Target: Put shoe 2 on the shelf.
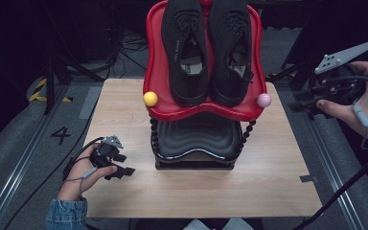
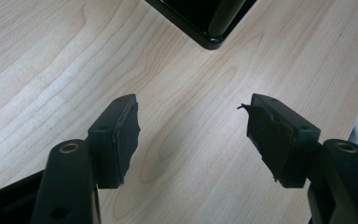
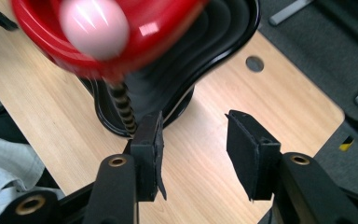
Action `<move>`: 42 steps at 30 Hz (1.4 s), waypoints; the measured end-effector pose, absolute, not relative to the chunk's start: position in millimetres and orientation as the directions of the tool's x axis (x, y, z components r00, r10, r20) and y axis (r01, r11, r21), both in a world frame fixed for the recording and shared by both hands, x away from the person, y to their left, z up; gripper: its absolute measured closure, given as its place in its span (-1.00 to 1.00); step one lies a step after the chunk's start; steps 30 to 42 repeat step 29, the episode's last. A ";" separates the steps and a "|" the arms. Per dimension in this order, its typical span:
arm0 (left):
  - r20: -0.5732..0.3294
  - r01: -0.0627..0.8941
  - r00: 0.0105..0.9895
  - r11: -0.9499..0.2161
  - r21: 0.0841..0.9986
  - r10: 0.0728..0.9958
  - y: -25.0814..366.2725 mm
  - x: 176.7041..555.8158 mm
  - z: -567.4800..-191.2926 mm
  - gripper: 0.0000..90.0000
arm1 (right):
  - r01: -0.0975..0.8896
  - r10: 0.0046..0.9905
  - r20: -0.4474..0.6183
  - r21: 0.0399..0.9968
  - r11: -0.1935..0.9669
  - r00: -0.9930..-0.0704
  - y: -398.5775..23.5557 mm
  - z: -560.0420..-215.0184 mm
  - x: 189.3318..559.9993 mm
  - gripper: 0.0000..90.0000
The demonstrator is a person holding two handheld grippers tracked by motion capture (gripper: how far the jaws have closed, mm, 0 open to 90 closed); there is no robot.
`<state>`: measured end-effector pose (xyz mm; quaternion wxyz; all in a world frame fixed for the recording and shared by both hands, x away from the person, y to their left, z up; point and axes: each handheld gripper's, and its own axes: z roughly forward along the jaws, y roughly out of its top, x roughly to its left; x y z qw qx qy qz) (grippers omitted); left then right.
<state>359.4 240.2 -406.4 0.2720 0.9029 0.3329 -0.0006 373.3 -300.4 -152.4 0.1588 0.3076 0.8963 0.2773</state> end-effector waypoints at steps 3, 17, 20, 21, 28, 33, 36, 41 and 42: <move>-0.178 0.605 0.775 -0.630 0.487 0.607 241.9 357.2 -406.7 -0.23 | 0.482 0.646 -0.097 0.584 0.653 -0.757 -305.5 -175.7 377.9 0.25; -0.167 0.607 0.764 -0.608 0.512 0.623 244.1 353.1 -404.6 -0.21 | 0.537 0.650 -0.030 0.535 0.652 -0.759 -315.4 -289.9 389.7 0.20; -0.163 0.612 0.761 -0.609 0.505 0.628 243.8 353.2 -404.8 -0.22 | 0.539 0.643 -0.007 0.538 0.648 -0.766 -315.3 -316.7 390.7 0.18; -0.168 0.612 0.762 -0.610 0.503 0.626 243.4 353.5 -405.0 -0.22 | 0.540 0.641 -0.003 0.537 0.648 -0.767 -314.9 -326.0 390.9 0.17; -0.153 0.610 0.760 -0.612 0.504 0.632 242.1 353.9 -404.5 -0.23 | 0.551 0.643 0.041 0.560 0.619 -0.764 -314.7 -382.6 389.9 0.11; -0.160 0.619 0.753 -0.603 0.504 0.639 242.0 353.5 -404.3 -0.24 | 0.548 0.647 0.039 0.570 0.612 -0.762 -314.8 -387.5 388.6 0.10; -0.160 0.619 0.753 -0.603 0.504 0.639 242.0 353.5 -404.3 -0.24 | 0.548 0.647 0.039 0.570 0.612 -0.762 -314.8 -387.5 388.6 0.10; -0.160 0.619 0.753 -0.603 0.504 0.639 242.0 353.5 -404.3 -0.24 | 0.548 0.647 0.039 0.570 0.612 -0.762 -314.8 -387.5 388.6 0.10; -0.160 0.619 0.753 -0.603 0.504 0.639 242.0 353.5 -404.3 -0.24 | 0.548 0.647 0.039 0.570 0.612 -0.762 -314.8 -387.5 388.6 0.10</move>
